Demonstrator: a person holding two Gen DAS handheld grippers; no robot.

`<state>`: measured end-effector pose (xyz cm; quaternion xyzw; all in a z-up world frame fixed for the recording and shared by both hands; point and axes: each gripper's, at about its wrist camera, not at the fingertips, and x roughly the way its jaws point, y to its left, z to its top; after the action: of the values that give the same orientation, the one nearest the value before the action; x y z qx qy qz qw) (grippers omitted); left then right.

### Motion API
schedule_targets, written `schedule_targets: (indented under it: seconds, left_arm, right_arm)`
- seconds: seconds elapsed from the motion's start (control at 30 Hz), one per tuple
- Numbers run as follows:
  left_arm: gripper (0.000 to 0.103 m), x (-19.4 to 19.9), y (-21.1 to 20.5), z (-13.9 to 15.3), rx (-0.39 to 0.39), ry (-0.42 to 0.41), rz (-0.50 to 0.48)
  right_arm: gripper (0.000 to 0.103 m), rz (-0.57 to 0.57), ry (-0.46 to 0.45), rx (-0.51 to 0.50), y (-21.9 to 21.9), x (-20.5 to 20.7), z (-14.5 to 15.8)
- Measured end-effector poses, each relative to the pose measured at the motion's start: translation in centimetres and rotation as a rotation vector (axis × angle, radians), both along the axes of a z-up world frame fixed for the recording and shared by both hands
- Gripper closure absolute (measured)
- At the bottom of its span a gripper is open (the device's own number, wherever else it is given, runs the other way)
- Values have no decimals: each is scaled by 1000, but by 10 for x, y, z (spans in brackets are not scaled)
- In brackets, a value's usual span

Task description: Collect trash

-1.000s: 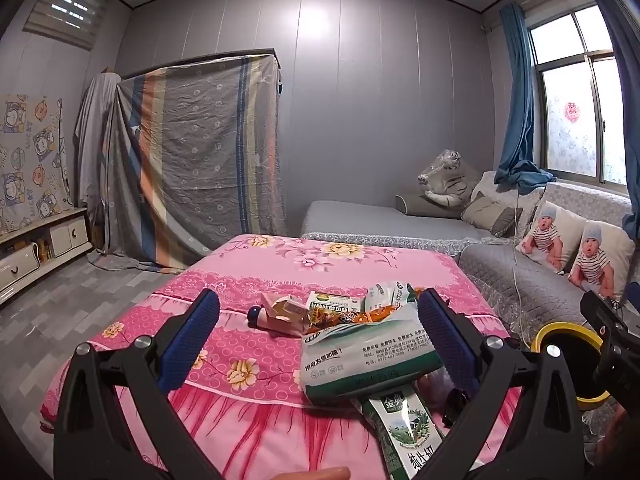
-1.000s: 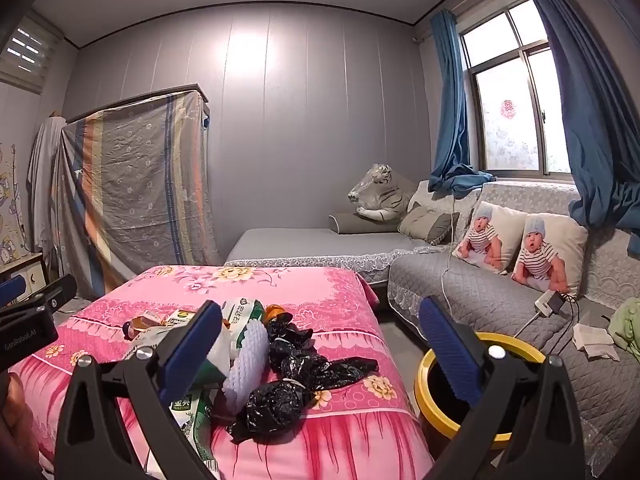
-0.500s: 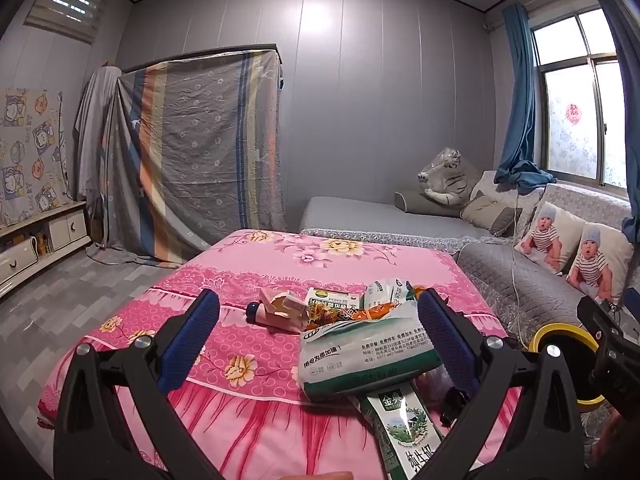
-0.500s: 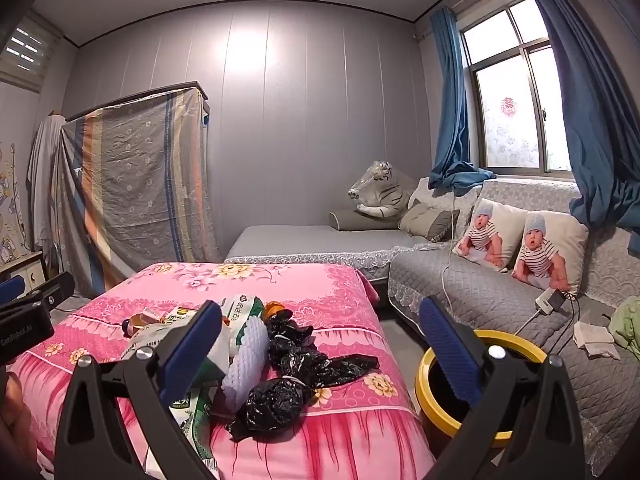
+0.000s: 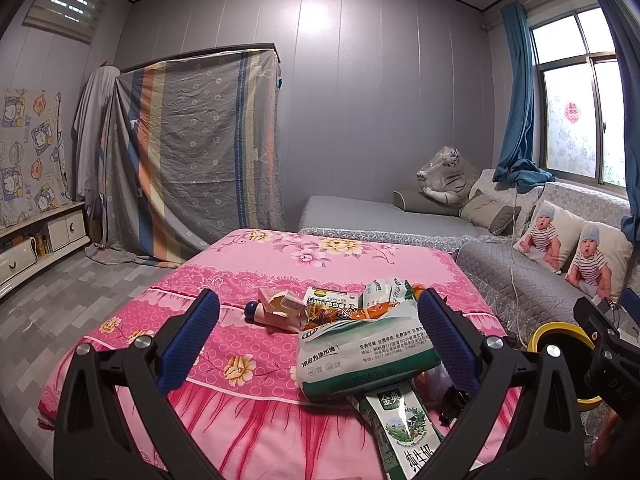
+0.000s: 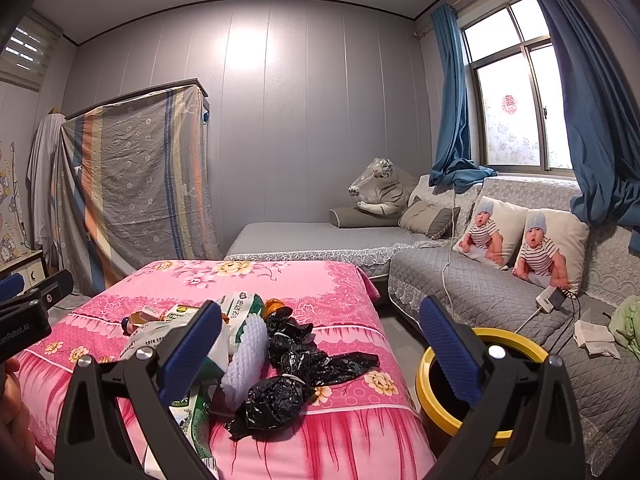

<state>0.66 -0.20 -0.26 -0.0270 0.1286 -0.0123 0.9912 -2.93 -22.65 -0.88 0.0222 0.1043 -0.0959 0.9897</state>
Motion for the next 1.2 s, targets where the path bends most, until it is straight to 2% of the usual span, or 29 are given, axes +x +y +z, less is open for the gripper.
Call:
schedule_targets:
  seconds: [1.2]
  left_arm:
    - [8, 1, -1, -3, -7, 17, -16]
  right_arm:
    - [8, 2, 13, 7, -2, 0, 1]
